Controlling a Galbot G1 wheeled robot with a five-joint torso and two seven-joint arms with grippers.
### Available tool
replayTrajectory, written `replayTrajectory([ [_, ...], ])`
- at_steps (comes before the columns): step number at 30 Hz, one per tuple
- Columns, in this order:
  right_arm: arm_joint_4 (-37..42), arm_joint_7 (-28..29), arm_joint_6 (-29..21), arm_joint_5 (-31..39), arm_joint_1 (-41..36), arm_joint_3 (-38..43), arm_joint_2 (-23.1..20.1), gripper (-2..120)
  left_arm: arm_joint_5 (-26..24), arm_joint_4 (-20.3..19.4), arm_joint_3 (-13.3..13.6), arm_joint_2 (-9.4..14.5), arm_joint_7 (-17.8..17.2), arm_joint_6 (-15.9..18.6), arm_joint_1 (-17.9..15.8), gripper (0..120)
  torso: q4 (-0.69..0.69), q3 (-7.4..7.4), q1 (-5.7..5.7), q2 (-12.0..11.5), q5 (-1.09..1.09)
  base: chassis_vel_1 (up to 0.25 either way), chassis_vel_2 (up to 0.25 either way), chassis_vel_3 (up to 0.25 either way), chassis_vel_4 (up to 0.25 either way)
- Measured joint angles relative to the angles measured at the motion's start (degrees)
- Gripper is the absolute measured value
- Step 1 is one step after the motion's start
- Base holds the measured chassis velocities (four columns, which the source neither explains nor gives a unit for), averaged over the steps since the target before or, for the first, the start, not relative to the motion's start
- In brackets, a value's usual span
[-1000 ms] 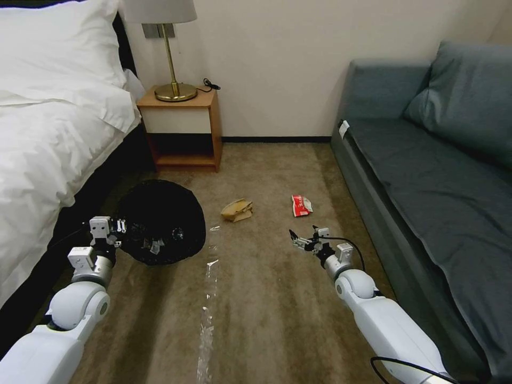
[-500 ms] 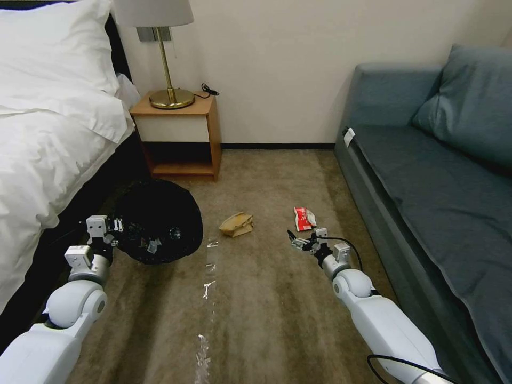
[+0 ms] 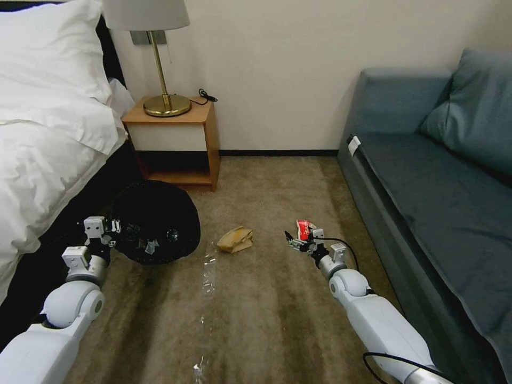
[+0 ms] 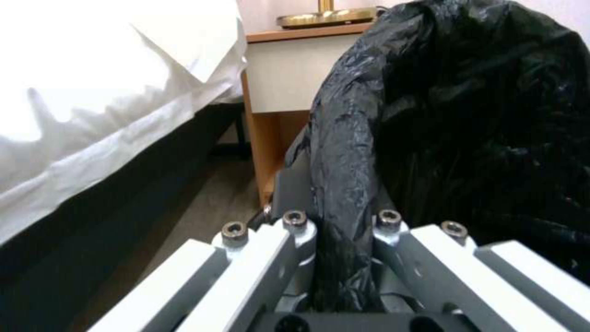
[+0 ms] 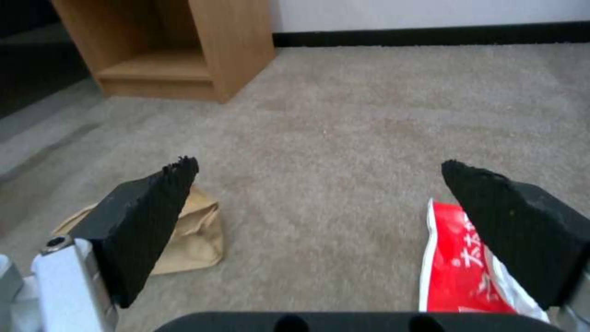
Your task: Pick up the trash bin, then pick up the garbage on the floor and place it into the trash bin.
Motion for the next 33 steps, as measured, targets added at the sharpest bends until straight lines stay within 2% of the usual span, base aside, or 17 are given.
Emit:
replayTrajectory([
  [16, -3.1, -1.0, 0.9, -1.1, 0.9, -0.1, 0.6, 100, -0.1, 0.8, 0.2, 0.0, 0.9, -0.1, -0.2, 4, -0.01, 0.0, 0.0, 0.0, -0.01, -0.148, 0.143, 0.141, -0.145],
  [29, -4.3, -1.4, 1.9, -2.0, -0.1, 0.8, 0.2, 100, 0.5, 1.0, 0.9, -1.1, 1.1, -0.1, -0.1, 4, -0.02, 0.0, 0.0, 0.0, -0.01, -0.151, 0.15, 0.15, -0.143],
  [33, -4.0, -1.3, 0.7, -2.4, -0.4, 0.7, -0.6, 100, 0.8, 1.0, 0.9, -1.5, 1.1, -0.1, 0.2, 4, 0.0, 0.0, 0.0, 0.0, 0.0, -0.147, 0.145, 0.146, -0.153],
])
